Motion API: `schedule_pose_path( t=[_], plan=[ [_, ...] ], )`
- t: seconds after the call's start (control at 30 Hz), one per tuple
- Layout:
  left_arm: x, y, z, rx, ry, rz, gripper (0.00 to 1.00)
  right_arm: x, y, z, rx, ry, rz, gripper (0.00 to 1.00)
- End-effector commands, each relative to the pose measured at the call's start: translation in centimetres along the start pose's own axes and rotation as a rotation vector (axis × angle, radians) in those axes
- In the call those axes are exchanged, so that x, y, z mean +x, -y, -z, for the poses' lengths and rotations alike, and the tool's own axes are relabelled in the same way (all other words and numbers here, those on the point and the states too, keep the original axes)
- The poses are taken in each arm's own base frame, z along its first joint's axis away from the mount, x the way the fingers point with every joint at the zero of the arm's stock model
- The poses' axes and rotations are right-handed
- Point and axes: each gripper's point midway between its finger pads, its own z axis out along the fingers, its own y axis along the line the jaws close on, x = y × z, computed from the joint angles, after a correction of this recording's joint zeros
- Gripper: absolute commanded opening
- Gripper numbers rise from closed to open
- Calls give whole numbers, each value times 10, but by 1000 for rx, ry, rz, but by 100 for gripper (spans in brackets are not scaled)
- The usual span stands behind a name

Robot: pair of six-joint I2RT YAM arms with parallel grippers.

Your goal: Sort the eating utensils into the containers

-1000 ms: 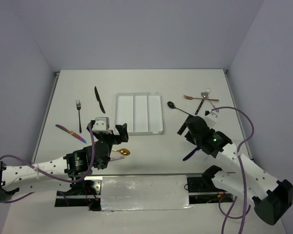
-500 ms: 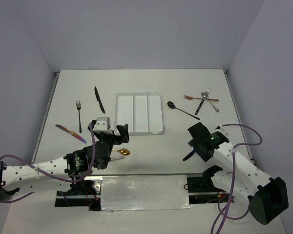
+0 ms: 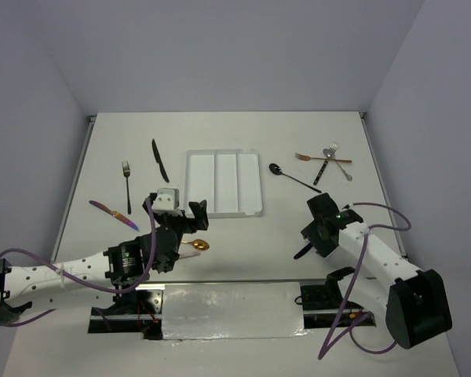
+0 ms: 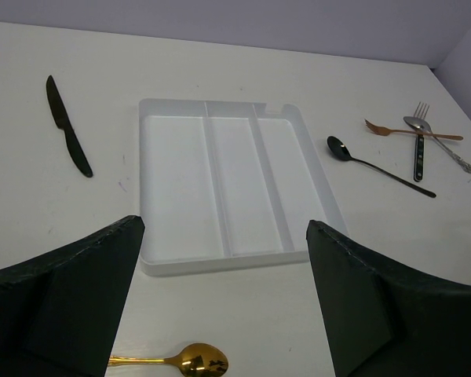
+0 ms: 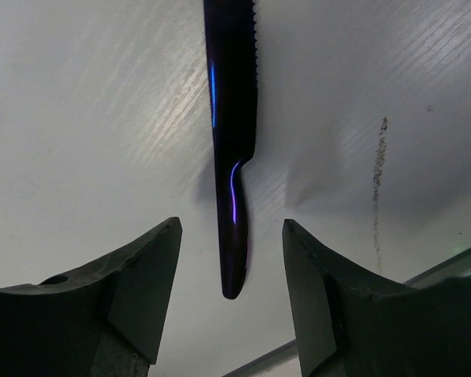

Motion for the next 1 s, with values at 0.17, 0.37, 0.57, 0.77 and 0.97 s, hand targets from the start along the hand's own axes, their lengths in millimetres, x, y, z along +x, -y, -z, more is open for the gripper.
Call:
schedule_pose_path(
  t=[0.17,0.37,0.57,0.77,0.97],
  plan=[
    [-22,4,1,-10,36,88,98,4,-8,-13,42,-49,-2,62],
    [-22,4,1,-7,36,95,98,7,-5,-25,51,-58,-24,51],
    [-21,5,1,-8,34,94,98,3,-2,-25,54,-46,-26,35],
    [-23,3,2,-4,38,104,98,1,2,-26,61,-46,-23,8],
    [-24,3,3,8,40,114,98,6,3,-32,81,-85,14,0]
  ],
)
